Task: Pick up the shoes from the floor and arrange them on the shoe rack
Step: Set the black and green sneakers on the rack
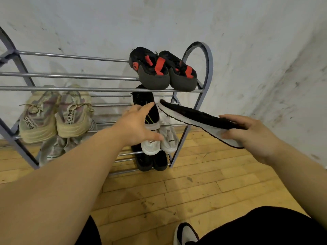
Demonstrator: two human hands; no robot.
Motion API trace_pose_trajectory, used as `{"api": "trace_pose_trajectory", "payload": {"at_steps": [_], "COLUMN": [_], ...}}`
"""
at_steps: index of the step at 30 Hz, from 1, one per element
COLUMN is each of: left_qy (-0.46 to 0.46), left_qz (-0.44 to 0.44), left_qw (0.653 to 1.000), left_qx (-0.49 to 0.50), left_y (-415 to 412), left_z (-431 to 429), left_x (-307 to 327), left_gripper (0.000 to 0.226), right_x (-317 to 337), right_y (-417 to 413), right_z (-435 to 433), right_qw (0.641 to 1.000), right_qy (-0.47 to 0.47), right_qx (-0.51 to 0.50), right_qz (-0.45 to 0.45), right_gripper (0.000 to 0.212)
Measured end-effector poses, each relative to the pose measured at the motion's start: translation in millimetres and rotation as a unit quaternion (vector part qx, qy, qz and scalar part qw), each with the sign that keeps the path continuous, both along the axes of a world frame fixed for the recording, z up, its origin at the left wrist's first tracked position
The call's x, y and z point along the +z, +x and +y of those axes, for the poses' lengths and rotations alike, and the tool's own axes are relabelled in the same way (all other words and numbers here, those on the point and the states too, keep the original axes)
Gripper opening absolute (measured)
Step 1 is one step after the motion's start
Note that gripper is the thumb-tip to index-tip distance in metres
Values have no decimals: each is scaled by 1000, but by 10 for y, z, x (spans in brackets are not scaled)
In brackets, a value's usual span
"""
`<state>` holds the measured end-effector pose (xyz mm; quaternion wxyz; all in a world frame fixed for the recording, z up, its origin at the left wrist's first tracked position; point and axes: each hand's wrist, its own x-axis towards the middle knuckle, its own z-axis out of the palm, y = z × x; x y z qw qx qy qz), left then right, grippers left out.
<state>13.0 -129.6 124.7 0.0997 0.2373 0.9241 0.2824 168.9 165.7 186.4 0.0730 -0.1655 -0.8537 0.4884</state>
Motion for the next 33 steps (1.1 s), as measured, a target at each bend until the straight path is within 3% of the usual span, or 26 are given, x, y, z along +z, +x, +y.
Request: {"api": "trace_pose_trajectory", "payload": {"at_steps": [6,9,15,21,25,33], "left_qy": [-34,-48,20,52,59,69], "left_qz": [-38,-9,67,51,8,-7], "left_qw": [999,999,997,997,994,994], "left_qx": [-2,8,29,38,92,79], "left_y": [-112,-110,-134,-177,-232,-283], "left_z": [69,101,74,40,-29,-15], "left_x": [-356,-468,-590,-580,-600,-530], "left_gripper": [108,85,48,44,46,42], "right_x": [-286,-484,-775,-921,-828,-853], "right_y": [-253,-530,-1118,-1272,-1209,-1400], "right_z": [-332,-523,-966,-1061,-946,-900], "right_qw": [993,991,982,978,985,986], "right_qy": [116,135,178,134,140,164], "right_qx": [25,20,-54,2,36,-15], "right_qz": [-1,8,-13,-161,-97,-15], "right_gripper": [35,44,59,87,73,58]}}
